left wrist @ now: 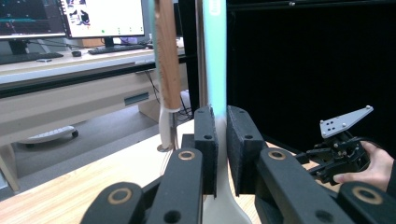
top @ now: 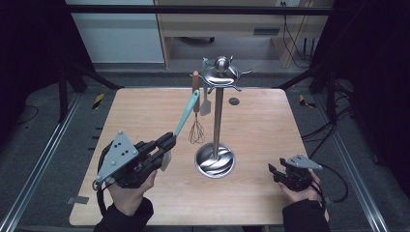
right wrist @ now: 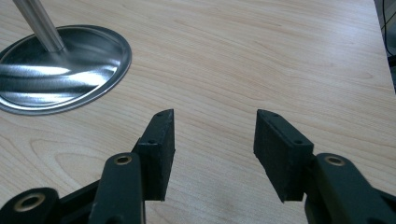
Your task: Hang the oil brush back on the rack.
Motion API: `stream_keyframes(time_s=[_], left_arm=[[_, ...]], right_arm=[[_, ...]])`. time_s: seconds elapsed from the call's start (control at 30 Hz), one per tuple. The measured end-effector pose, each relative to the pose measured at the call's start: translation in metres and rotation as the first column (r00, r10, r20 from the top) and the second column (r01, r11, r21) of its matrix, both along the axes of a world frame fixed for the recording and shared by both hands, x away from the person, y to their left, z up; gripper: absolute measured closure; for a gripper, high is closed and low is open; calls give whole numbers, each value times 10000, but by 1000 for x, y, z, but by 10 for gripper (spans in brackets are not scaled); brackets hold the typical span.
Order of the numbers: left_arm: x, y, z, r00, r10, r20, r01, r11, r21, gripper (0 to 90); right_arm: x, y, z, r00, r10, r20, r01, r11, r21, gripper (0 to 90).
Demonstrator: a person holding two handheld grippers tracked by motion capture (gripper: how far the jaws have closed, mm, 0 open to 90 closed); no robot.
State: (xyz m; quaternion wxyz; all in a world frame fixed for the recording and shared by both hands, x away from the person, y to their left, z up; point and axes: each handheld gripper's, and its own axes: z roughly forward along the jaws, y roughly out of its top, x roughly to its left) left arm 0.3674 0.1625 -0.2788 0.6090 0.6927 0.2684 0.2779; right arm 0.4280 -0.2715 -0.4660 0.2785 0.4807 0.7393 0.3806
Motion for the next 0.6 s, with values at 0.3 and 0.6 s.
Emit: stream_keyframes(time_s=[0.3,0.6], left_arm=[[1,-9,4,9998,-77,203,74,9998,180,827],[4,-15,4,9999,-51,153,45,9992,401,826]], right_arm=[[0,0,0,10000,27,34,-27,10000,12,490],[0,-1,0,10000,37,48,-37,10000,20,490]])
